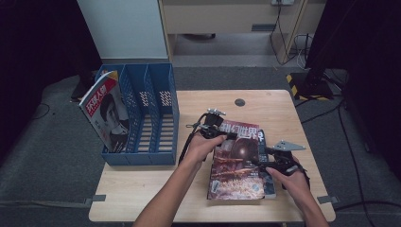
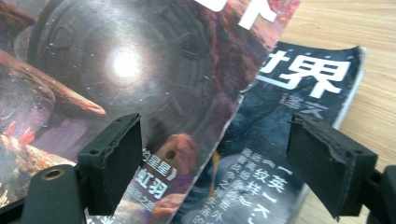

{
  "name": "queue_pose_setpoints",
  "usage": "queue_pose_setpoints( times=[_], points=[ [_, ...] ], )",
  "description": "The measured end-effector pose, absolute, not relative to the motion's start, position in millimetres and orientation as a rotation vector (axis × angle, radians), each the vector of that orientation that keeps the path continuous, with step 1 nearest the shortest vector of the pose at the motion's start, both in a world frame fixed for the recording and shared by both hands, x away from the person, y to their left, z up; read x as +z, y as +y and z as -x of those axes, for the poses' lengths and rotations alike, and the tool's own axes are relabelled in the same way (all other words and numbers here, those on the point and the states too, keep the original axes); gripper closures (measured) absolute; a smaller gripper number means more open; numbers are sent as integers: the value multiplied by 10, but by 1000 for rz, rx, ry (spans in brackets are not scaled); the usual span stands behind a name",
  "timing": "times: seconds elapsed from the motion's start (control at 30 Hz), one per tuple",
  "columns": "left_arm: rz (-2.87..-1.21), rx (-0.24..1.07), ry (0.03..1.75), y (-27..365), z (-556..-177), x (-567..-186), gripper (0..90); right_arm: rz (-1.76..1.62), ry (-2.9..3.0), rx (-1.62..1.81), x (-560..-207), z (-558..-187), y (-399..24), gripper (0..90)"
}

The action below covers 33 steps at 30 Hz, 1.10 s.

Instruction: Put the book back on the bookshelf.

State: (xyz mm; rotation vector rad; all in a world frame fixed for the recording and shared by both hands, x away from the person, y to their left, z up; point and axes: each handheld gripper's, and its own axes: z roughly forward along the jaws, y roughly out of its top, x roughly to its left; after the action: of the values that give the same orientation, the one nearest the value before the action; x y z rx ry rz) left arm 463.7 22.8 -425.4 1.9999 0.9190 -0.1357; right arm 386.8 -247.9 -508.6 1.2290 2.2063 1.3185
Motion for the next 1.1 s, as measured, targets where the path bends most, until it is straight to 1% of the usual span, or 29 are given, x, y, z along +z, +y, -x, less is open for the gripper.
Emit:
queue_pose_setpoints(
  times=[0.4,0.57,0.77,1.1],
  points=[
    [-2010,-130,906,237,-4632,-4132,829,-1280,2128,1291,-5086,-3871,-2658,283],
    [-1996,-125,901,269,-4599,-4060,833,-1308,2087,1293,-5074,-3870,-2717,292],
    [-1991,-113,890,306,-4581,-3953,835,-1335,2084,1220,-5128,-3879,-2768,294],
    [-1993,-52,868,332,-4592,-3667,836,-1368,2025,1193,-5113,-3885,-2855,287]
  ],
)
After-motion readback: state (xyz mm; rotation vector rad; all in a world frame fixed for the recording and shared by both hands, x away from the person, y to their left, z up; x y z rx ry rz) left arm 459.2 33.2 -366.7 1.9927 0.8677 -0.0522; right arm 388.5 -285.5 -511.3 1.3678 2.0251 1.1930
